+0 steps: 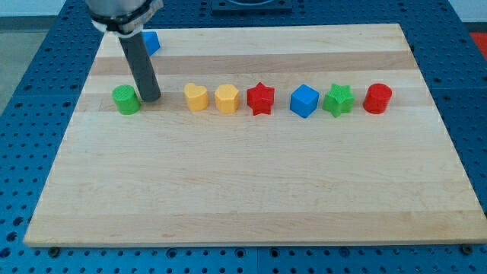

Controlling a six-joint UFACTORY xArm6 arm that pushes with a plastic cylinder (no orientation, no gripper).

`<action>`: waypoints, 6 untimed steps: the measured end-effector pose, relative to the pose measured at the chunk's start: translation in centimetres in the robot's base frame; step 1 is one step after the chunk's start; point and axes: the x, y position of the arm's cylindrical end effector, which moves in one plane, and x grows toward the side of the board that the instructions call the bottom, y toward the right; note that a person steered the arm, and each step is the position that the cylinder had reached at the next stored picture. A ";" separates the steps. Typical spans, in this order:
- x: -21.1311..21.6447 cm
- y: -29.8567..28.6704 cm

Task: Nudge the red star left a bit

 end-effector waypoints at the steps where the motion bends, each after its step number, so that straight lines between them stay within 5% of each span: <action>1: 4.0 1.4; 2: 6.3 5.2; 6: 4.5 20.9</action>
